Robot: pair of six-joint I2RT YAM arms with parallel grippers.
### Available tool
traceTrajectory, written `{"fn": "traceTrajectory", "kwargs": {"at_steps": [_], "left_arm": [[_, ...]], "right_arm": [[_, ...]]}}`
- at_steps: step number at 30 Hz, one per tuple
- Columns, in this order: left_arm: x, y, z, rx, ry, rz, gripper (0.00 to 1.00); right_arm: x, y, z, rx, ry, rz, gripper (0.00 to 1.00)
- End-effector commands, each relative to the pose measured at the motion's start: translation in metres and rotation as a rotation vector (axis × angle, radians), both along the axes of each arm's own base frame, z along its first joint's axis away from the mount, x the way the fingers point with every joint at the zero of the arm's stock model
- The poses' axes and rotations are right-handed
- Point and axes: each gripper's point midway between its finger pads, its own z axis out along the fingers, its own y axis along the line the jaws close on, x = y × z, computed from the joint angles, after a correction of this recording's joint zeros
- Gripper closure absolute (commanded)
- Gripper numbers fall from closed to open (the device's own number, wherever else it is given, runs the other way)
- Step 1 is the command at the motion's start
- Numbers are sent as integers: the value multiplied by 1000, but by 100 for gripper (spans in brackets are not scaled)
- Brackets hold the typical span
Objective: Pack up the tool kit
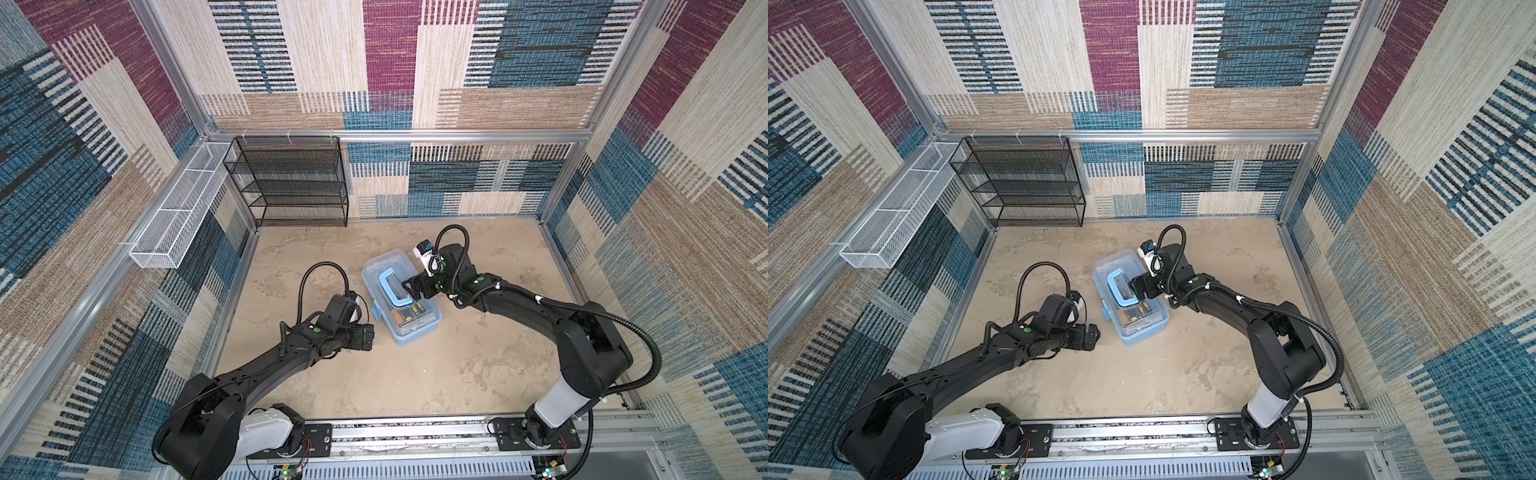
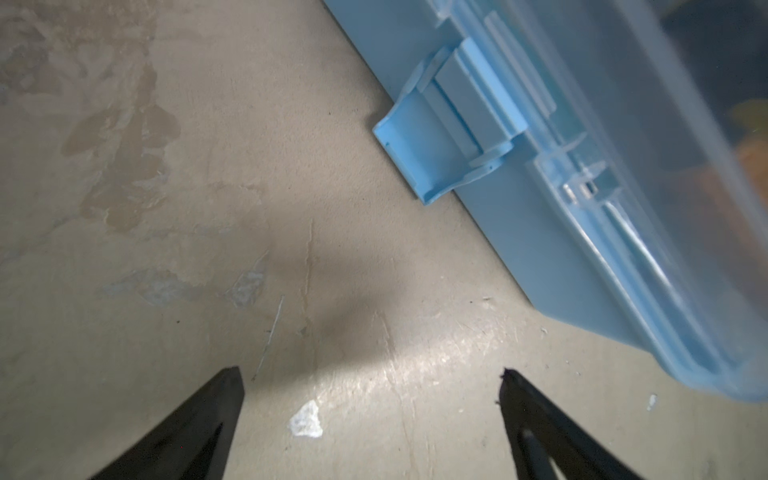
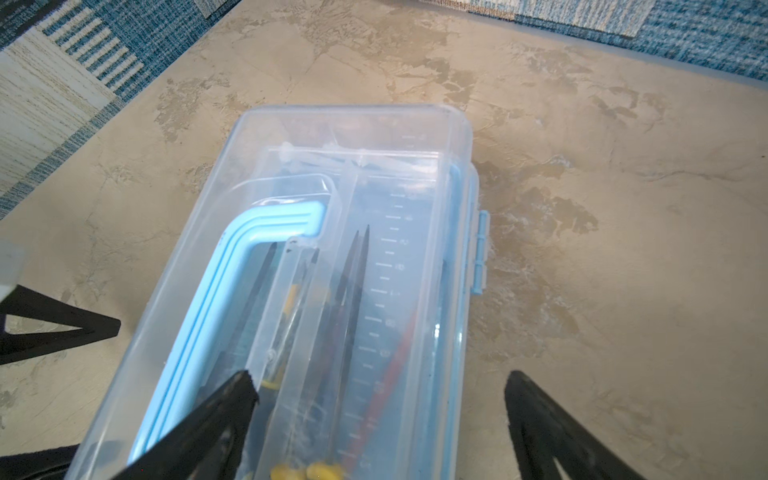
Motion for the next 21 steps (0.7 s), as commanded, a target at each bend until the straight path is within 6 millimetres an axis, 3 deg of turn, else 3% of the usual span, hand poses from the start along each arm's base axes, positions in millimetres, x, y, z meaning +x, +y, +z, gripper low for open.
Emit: {"fn": "traceTrajectory", "kwargs": {"at_steps": [1,11,21], "left_arm": [[13,-2,8,-2,-87,-6,1],[15,-5,6,-7,-127,-8,1],[19,-9,-2,29,-154,-24,0]], "right_arm": [[-5,-7,-18,-45,45,-17,9],[-12,-6,-16,-16,54,-7,10],[-17,-6,2,48,42,-22,8]]}}
